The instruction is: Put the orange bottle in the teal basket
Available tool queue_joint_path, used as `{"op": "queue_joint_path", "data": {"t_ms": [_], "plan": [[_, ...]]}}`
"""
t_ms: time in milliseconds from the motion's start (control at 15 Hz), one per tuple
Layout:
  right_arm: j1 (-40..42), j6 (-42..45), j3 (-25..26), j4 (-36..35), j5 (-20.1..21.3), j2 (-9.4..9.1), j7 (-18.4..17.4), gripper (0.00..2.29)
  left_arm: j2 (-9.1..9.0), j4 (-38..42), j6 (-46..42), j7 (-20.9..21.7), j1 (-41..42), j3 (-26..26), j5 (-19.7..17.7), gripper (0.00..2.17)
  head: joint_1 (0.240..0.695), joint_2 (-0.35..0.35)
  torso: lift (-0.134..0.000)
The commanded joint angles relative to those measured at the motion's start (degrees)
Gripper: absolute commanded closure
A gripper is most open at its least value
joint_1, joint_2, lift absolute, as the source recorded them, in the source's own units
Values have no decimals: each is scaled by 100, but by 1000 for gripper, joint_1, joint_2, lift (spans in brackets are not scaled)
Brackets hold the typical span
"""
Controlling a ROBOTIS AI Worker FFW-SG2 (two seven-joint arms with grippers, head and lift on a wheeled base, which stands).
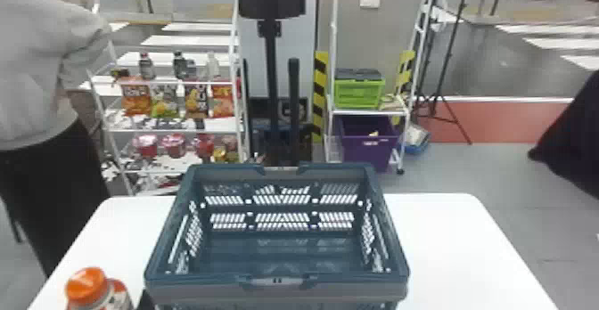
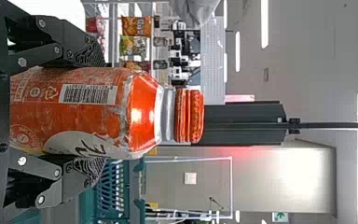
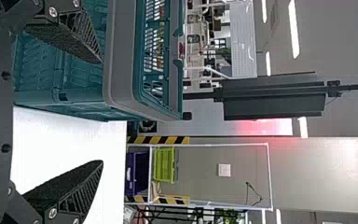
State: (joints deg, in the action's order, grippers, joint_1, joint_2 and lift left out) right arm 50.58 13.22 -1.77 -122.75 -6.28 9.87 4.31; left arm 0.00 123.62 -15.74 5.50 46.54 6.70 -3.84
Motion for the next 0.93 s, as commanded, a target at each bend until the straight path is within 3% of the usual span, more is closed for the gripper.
{"op": "queue_joint_path", "data": {"t_ms": [0,200,733,867], "plan": [[-22,0,1,41,-5,-11,0,130,-15,365,445,82,-110,86,-12,589,499,0,0],[-39,0,10,93,-5,-11,0,130,-15,760,1394,135,-462,218,14,589,499,0,0],[-31,0,27,164,30,-64,0,130,-15,1209,3767,926,-1806,192,234,586,499,0,0],[-4,0,36,155,57,-99,0,130,185,971,4295,1163,-2281,51,392,586,499,0,0]]}}
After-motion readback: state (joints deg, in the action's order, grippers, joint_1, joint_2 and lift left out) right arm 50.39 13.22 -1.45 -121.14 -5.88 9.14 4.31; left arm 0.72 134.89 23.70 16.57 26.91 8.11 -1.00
